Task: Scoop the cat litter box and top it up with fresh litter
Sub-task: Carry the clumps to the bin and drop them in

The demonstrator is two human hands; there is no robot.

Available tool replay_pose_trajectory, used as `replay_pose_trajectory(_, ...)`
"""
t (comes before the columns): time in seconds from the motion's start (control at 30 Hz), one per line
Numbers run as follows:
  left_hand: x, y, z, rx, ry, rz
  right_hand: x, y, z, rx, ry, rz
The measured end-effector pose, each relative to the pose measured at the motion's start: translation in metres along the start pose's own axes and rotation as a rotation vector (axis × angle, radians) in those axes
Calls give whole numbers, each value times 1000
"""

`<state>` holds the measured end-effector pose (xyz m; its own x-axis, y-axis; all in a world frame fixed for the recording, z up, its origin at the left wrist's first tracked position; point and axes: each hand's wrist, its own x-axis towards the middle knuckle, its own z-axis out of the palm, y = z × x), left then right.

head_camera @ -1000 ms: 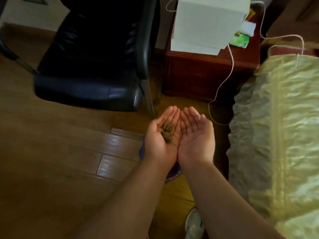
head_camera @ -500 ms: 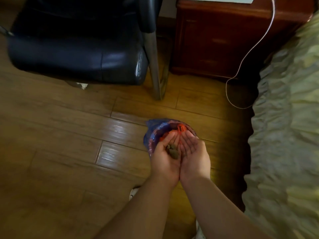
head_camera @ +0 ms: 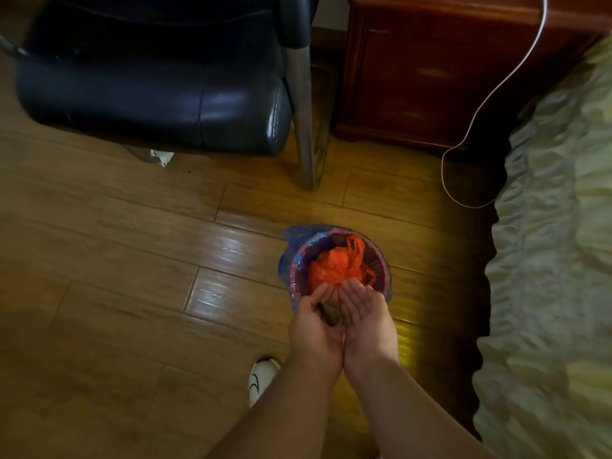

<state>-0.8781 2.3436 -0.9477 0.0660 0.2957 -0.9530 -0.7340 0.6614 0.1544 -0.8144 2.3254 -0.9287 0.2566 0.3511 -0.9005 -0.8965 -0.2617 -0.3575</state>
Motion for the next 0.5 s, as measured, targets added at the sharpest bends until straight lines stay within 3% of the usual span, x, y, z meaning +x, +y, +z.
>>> replay_pose_trajectory(0.23, 11, -2, -12, 18, 30, 42, 4, 4, 3, -80, -17, 54)
replay_pose_trajectory(0.5, 14, -1, -16, 22, 48, 59, -3, 5, 4, -10, -19, 114)
